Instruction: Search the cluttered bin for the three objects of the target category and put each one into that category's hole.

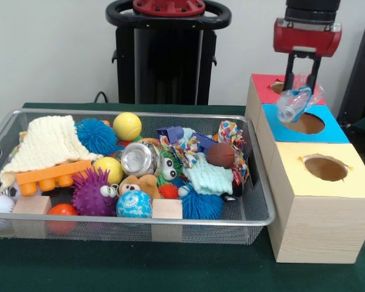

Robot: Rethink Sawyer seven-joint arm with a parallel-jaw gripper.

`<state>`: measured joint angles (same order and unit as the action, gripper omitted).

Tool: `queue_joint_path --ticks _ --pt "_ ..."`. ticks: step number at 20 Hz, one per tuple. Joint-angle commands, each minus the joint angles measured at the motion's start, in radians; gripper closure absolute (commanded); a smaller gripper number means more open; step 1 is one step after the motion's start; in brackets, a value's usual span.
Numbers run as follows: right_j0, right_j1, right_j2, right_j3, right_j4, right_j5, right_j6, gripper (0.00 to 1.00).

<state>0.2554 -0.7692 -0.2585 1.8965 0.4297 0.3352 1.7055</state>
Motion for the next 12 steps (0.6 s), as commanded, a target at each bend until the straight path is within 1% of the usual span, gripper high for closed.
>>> queue_joint_path --ticks 1,8,12 --pt "-0.057 0.056 0.101 0.107 0.029 -0.112 0.247 1.0" --pt "-0.088 0.101 0.15 0.123 0.021 -0.213 0.253 1.0" --pt "-0.059 0.111 0.126 0.111 0.041 -0.201 0.271 1.0"
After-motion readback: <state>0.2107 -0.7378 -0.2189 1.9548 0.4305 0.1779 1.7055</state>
